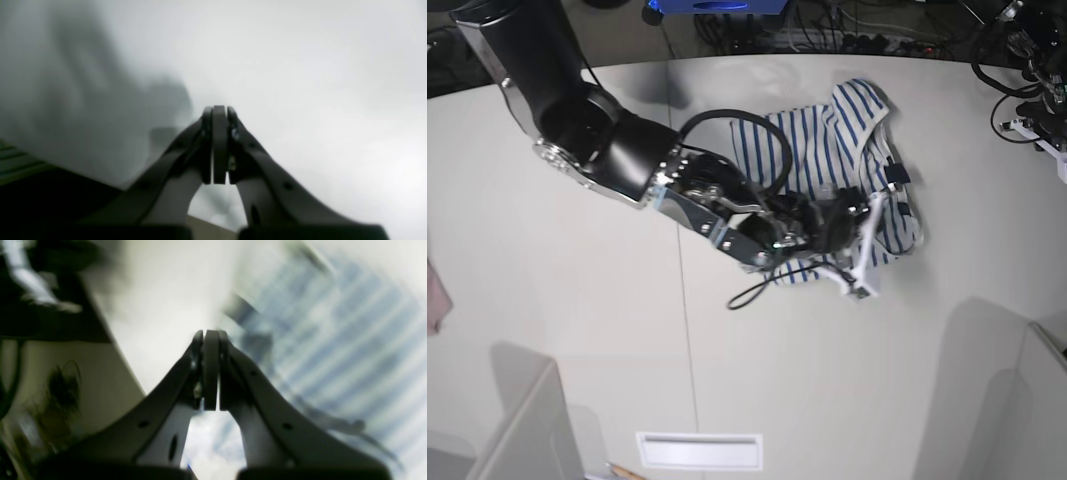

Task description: Fold the T-shirt properly

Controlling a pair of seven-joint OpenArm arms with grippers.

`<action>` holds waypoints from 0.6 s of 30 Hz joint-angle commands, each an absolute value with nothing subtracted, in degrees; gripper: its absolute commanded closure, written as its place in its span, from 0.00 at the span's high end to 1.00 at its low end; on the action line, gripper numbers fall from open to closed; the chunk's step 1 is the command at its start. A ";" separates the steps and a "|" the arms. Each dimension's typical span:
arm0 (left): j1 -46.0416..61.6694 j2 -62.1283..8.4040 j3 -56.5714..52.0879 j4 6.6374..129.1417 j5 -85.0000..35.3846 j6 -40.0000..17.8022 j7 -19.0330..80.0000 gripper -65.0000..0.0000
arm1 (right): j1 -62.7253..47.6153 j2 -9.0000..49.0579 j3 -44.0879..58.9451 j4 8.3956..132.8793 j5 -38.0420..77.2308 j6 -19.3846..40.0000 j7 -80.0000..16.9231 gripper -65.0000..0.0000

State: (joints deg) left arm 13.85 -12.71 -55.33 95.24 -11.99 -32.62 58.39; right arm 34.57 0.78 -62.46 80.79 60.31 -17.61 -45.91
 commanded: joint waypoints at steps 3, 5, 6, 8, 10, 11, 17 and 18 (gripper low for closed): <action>15.52 -14.02 -55.69 96.04 -16.22 -32.48 57.98 0.00 | 32.92 3.82 -61.14 88.84 60.00 -23.60 -50.77 0.00; 16.13 -14.99 -55.78 96.04 -17.63 -32.48 57.89 0.00 | 29.58 5.14 -61.14 92.44 58.24 -26.42 -53.23 0.00; 16.13 -15.16 -55.69 96.04 -17.89 -32.48 57.89 0.00 | 27.82 5.32 -61.14 93.05 56.84 -26.68 -54.20 0.00; 16.04 -15.16 -55.69 96.04 -17.71 -32.48 57.98 0.00 | 24.48 5.14 -61.14 93.14 53.41 -26.68 -55.60 0.00; 15.96 -15.16 -55.69 96.04 -17.63 -32.48 57.98 0.00 | 21.23 4.70 -61.14 93.41 49.45 -26.68 -56.31 0.00; 15.96 -15.16 -55.69 96.04 -17.63 -32.48 57.98 0.00 | 20.09 3.74 -61.23 93.49 48.13 -26.68 -56.31 0.00; 15.87 -14.99 -55.34 96.04 -17.45 -32.48 57.98 0.00 | 18.07 -1.54 -67.56 90.24 45.85 -26.59 -55.78 0.00; 15.78 -14.99 -55.34 96.13 -17.45 -32.48 57.98 0.00 | 18.42 -2.51 -69.14 89.80 45.49 -26.59 -55.96 0.00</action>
State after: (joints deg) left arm 16.03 -13.85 -55.13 95.20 -16.99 -32.62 58.89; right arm 17.45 -1.96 -69.76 88.95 45.36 -27.03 -56.40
